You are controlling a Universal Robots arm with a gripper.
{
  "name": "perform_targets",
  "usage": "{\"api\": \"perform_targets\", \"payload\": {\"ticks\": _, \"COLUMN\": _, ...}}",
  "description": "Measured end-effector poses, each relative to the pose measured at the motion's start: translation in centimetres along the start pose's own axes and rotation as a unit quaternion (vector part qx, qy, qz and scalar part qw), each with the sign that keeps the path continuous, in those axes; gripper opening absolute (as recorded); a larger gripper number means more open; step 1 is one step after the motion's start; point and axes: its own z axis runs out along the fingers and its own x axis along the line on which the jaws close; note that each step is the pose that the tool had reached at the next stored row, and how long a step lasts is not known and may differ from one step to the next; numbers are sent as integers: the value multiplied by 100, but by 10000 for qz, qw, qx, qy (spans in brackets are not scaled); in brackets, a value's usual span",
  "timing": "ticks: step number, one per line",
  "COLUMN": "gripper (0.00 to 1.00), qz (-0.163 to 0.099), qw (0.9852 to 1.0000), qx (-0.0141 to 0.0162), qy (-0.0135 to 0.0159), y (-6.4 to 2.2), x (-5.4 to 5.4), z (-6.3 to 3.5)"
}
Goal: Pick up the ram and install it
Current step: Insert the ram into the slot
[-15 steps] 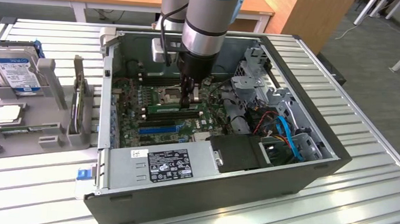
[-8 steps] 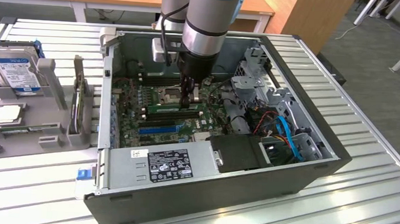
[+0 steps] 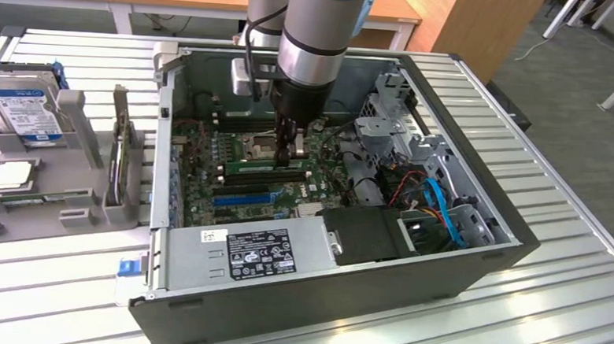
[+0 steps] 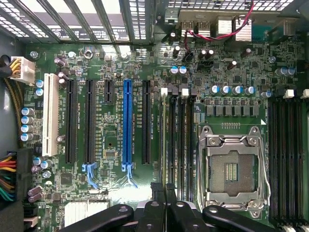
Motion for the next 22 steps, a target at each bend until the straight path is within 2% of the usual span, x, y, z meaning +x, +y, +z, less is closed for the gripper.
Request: {"api": "perform_targets", "payload": {"ticks": 22, "gripper": 12, "qz": 30, "qw": 10000, "qx": 3, "qy": -1, "y": -1, "x": -6, "z": 37}}
